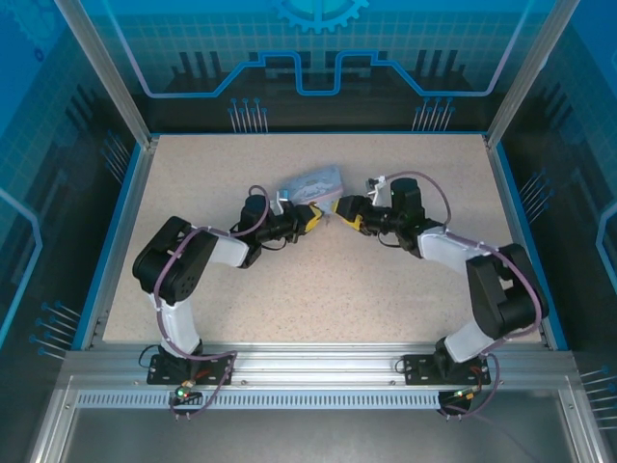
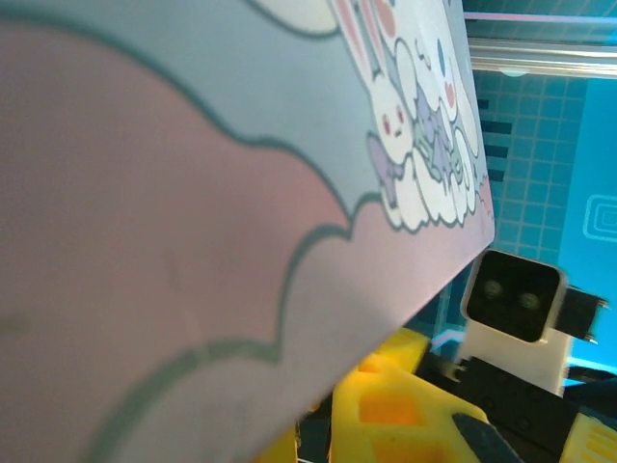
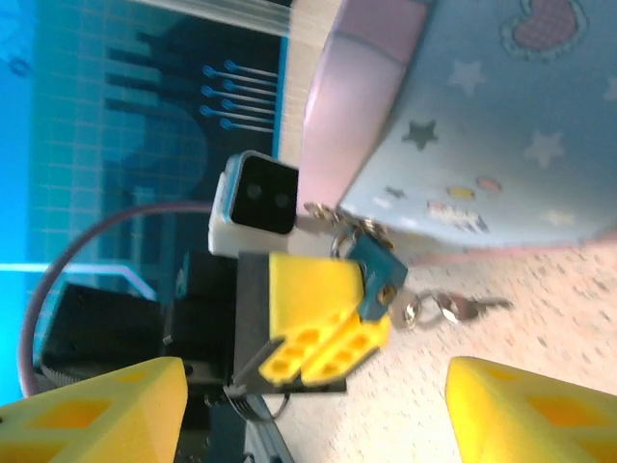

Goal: Unlock a padlock with a key

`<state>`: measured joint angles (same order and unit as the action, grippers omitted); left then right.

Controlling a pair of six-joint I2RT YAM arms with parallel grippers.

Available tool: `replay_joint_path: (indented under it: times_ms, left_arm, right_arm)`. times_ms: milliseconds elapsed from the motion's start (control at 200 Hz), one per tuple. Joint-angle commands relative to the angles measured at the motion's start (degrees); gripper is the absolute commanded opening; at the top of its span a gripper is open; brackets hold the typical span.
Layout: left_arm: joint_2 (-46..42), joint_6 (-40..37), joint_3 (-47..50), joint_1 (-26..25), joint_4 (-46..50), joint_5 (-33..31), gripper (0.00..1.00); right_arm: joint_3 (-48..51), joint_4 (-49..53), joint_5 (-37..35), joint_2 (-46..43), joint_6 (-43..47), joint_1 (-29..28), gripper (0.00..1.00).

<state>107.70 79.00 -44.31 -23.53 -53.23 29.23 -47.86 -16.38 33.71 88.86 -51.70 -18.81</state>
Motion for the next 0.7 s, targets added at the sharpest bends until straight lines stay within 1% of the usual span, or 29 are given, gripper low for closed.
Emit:
replay_joint_path:
  times_ms: [0,120,280,365,530,695]
  left_arm:
    - [-0.9,-1.4,-2.4,0.3,2.5,2.2,0.0]
    - [-1.5,-2.0,-3.4,0.5,5.7,3.3,0.0]
    - [-2.4,-2.5,-4.7,0.5,10.4,4.6,0.0]
    - [-3.2,-3.5,-5.8,0.5,13.7,5.3,0.0]
    - [-4.6,-6.1,-8.1,0.7,21.2,6.5,0.0]
    - [-4.5,-7.1,-9.9,0.8,24.4,7.8,0.0]
  right_arm:
    - [-6.3,22.8,-8.3,-3.9,22.0,-2.2,0.66]
    - [-10.3,30.2,-15.9,-4.3,33.3,-6.1,0.61]
    - [-14.3,35.3,-22.1,-1.9,42.9,-9.7,0.54]
    - [-14.9,35.8,-24.2,-0.3,46.1,-10.6,0.5]
    - [-15.8,36.4,-28.9,2.4,51.2,-12.1,0.5]
    - [-17.0,35.6,-30.3,4.3,52.9,-13.2,0.5]
